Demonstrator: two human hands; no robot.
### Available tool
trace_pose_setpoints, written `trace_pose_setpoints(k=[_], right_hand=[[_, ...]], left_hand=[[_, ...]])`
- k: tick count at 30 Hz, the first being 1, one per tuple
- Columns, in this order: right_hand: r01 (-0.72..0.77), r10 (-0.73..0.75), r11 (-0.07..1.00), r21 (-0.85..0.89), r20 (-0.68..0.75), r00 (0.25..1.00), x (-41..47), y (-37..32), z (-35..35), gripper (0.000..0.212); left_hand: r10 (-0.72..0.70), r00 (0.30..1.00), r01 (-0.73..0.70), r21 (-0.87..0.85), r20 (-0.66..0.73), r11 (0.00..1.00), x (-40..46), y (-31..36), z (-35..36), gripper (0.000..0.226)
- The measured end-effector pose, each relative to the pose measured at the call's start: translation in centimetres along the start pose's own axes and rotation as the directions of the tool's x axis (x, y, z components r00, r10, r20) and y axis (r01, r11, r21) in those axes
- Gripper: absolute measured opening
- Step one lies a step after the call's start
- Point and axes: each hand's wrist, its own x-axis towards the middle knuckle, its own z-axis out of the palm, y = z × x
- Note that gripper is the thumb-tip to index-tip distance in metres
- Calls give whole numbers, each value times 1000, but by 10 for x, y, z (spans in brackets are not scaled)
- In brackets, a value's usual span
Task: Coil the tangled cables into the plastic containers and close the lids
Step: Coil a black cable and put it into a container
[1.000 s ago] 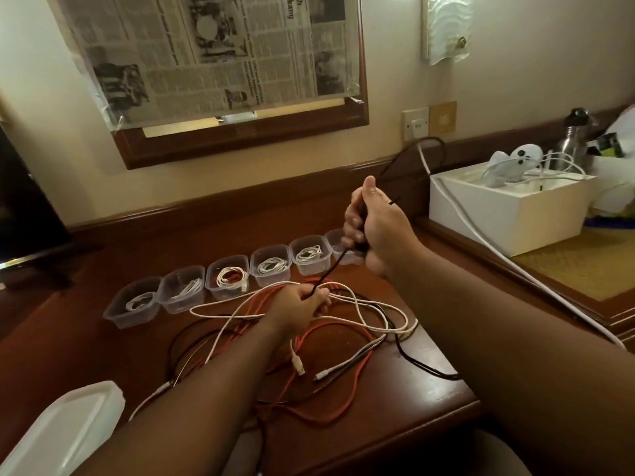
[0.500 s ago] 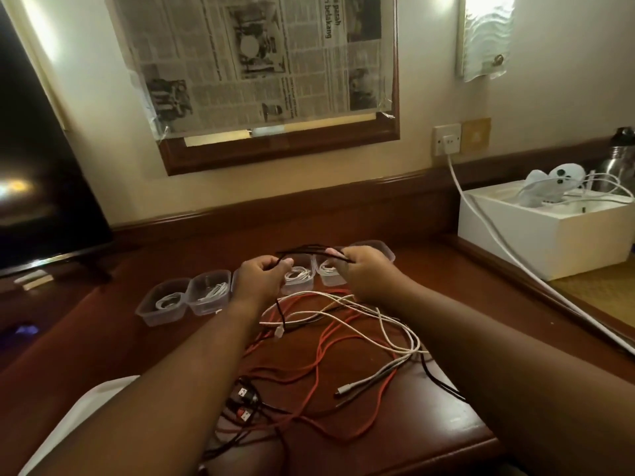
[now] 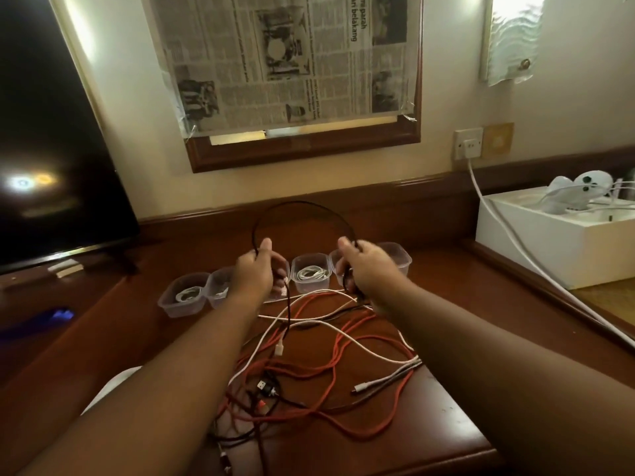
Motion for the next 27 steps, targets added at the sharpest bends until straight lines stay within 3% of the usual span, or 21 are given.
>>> trace_pose_setpoints(k=[3, 7, 11, 13, 15, 17, 20, 23, 27], right_hand=[[6, 10, 981, -196, 81, 997, -1, 16, 15, 21], [37, -22, 994, -102, 146, 989, -4, 20, 28, 39], [4, 26, 985, -174, 169, 985, -2, 14, 30, 4], [24, 4, 978, -205, 135, 991, 3, 12, 29, 9], [53, -42, 984, -170, 65, 997, 8, 8, 27, 17], [89, -89, 996, -31, -7, 996, 12, 3, 26, 24], [119, -103, 963, 242, -81, 991, 12, -9, 21, 24], [160, -118, 937, 312, -150, 982, 15, -16, 14, 25], [243, -157, 880, 409, -233, 960, 22, -18, 2, 27]], left_hand=[[-48, 999, 46, -248, -4, 968, -5, 27, 3, 52], [-13, 991, 72, -438, 136, 896, -15, 45, 8, 50], [68, 969, 85, -576, 239, 813, -20, 45, 6, 45], [96, 965, 79, -621, 243, 779, -19, 40, 2, 41], [62, 972, 81, -573, 225, 816, -18, 27, 1, 36], [4, 974, 98, -437, 226, 894, -19, 6, 3, 32], [11, 931, 42, -136, 365, 990, -27, -30, 4, 21], [52, 894, -106, 98, 444, 990, -36, -53, 6, 14], [4, 939, -72, 184, 344, 980, -26, -68, 8, 23]])
